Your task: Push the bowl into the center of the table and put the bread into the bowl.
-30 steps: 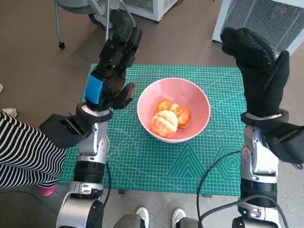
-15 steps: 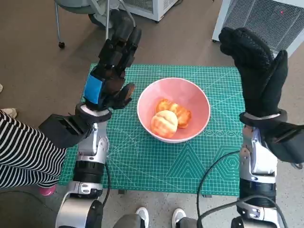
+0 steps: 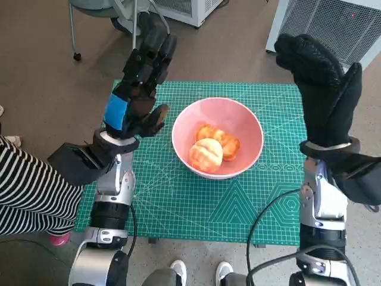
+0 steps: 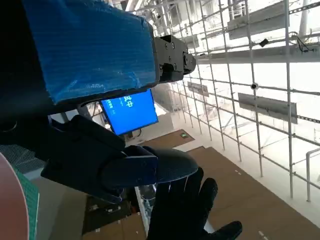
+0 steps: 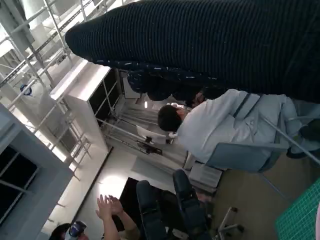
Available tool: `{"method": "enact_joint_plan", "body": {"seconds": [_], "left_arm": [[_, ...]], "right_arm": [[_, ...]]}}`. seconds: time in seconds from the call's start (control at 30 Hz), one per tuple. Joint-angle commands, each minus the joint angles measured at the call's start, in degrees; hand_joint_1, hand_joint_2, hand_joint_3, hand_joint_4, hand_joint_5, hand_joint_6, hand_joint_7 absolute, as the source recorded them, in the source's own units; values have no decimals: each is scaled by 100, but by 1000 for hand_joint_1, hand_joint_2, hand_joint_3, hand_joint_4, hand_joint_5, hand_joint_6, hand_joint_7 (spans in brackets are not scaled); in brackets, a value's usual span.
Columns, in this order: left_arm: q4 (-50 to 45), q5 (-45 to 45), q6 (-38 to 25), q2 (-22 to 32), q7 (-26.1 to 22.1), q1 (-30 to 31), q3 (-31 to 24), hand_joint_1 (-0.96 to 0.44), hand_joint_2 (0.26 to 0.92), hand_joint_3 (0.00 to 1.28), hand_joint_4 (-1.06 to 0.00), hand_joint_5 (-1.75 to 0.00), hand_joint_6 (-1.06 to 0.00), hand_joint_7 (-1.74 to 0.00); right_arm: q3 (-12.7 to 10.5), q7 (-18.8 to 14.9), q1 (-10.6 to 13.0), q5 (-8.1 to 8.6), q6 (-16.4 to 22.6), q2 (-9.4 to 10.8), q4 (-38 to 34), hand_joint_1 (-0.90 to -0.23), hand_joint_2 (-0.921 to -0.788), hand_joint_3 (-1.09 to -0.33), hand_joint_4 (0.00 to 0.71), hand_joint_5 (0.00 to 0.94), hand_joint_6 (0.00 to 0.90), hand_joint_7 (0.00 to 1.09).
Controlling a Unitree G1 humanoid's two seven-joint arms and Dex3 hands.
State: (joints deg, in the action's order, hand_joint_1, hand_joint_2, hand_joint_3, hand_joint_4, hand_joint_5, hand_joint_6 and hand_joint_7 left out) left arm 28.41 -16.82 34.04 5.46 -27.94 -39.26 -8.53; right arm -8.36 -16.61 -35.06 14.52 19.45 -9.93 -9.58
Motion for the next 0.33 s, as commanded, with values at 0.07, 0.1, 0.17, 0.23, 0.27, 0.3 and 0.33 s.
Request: {"method": "enact_joint_plan", "body": {"seconds": [0.07, 0.1, 0.17, 0.23, 0.27, 0.3, 0.33], "left_arm": [[-143, -54, -100, 46, -36, 14, 28, -744, 921, 489, -58, -1, -76, -112], [-156, -60, -112, 48, -39, 21, 28, -744, 921, 488, -58, -1, -75, -112], [-185, -68, -141, 51, -43, 36, 29, -746, 921, 483, -57, -1, -74, -114], [-213, -74, -163, 53, -45, 53, 31, -746, 921, 480, -57, -1, -74, -115], [-221, -78, -171, 56, -49, 60, 29, -747, 921, 478, -57, -1, -74, -115], [-226, -80, -177, 59, -52, 65, 27, -747, 921, 477, -57, -1, -74, -116], [-226, -86, -186, 60, -57, 69, 23, -748, 921, 475, -58, -1, -74, -117]], "right_arm": [[-3, -26, 138, 51, -37, 45, -26, -743, -921, -632, 174, 3, 102, 387], [-5, -27, 142, 54, -37, 45, -23, -744, -921, -632, 174, 3, 103, 386], [-10, -31, 149, 62, -36, 43, -20, -746, -921, -632, 174, 3, 104, 386], [-14, -33, 152, 69, -38, 40, -19, -747, -921, -631, 175, 3, 105, 385], [-13, -31, 156, 70, -40, 42, -15, -747, -921, -631, 176, 3, 106, 385], [-11, -29, 159, 72, -41, 42, -12, -747, -921, -631, 176, 3, 106, 384], [-7, -28, 162, 77, -41, 44, -13, -748, -921, -631, 177, 4, 106, 384]]}}
